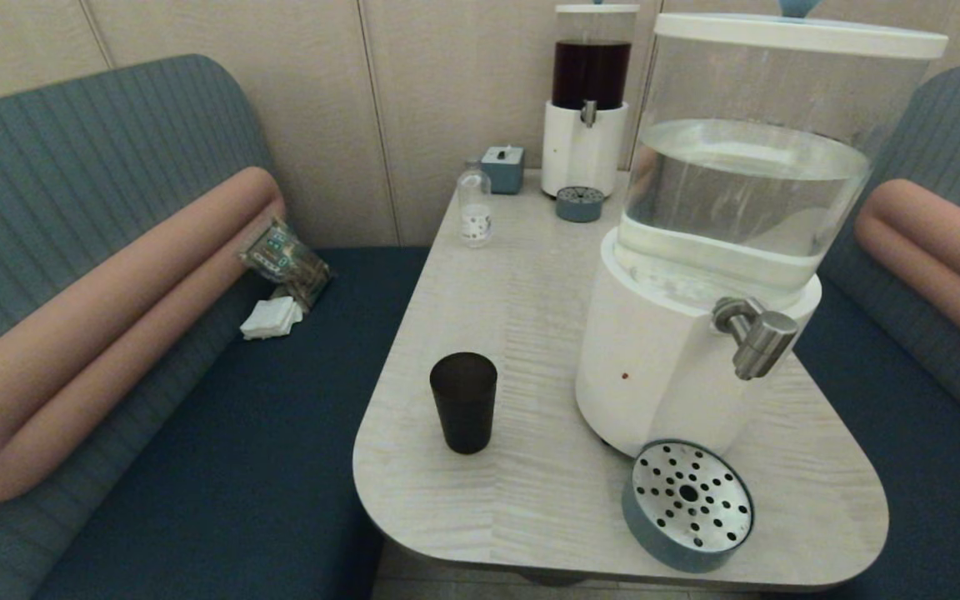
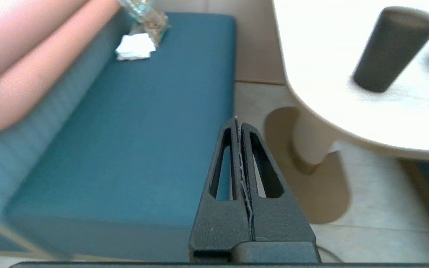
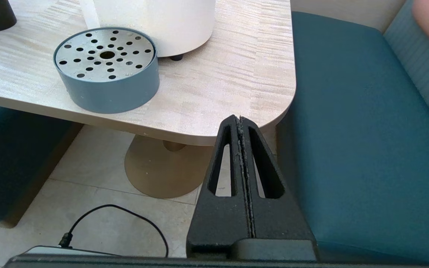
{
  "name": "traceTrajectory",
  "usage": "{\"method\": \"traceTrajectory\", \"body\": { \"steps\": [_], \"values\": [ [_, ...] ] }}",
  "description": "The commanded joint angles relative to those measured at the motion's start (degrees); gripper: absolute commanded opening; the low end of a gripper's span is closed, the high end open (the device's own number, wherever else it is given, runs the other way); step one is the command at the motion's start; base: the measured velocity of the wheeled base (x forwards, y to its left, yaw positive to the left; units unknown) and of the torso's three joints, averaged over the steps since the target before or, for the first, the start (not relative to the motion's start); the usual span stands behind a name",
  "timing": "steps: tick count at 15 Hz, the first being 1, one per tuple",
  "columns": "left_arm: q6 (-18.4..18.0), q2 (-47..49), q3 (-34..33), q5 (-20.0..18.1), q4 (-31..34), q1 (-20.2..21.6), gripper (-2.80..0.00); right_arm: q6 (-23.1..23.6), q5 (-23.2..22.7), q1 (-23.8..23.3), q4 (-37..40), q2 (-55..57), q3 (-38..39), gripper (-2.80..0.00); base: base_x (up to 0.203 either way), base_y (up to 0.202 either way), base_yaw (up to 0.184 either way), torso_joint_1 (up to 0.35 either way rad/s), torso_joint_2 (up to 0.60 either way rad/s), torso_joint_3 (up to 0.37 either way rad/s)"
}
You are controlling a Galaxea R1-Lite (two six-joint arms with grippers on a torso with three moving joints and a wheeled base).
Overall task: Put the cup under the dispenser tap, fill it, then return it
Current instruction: Pick up the cup
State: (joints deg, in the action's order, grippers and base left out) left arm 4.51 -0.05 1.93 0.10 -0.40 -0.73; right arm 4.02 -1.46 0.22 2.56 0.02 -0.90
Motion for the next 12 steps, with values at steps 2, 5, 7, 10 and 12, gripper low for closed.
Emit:
{"method": "traceTrajectory", "body": {
  "steps": [2,5,7,10,12],
  "values": [
    [3.62,3.9,11.31,-1.46,0.17,0.0,-2.8,0.02,-0.04,-0.04,-0.01,-0.2,0.02,-2.8,0.0,0.0,0.0,0.0,0.0,0.0],
    [13.35,21.34,26.66,-2.63,-1.82,-1.12,-2.8,0.02,-0.04,-0.03,0.08,-0.2,0.02,-2.8,0.0,0.0,0.0,0.0,0.0,0.0],
    [15.41,31.94,31.48,-8.05,-2.81,-1.74,-2.8,0.02,-0.04,0.04,0.03,-0.2,0.02,-2.8,0.0,0.0,0.0,0.0,0.0,0.0],
    [12.15,43.19,30.78,-29.87,-9.08,-2.19,-2.8,0.02,-0.04,0.04,-0.01,-0.2,0.02,-2.8,0.0,0.0,0.0,0.0,0.0,0.0],
    [5.71,48.98,24.3,-36.84,-20.19,-2.24,-2.8,0.02,-0.04,0.04,-0.01,-0.2,0.02,-2.8,0.0,0.0,0.0,0.0,0.0,0.0]
  ]
}}
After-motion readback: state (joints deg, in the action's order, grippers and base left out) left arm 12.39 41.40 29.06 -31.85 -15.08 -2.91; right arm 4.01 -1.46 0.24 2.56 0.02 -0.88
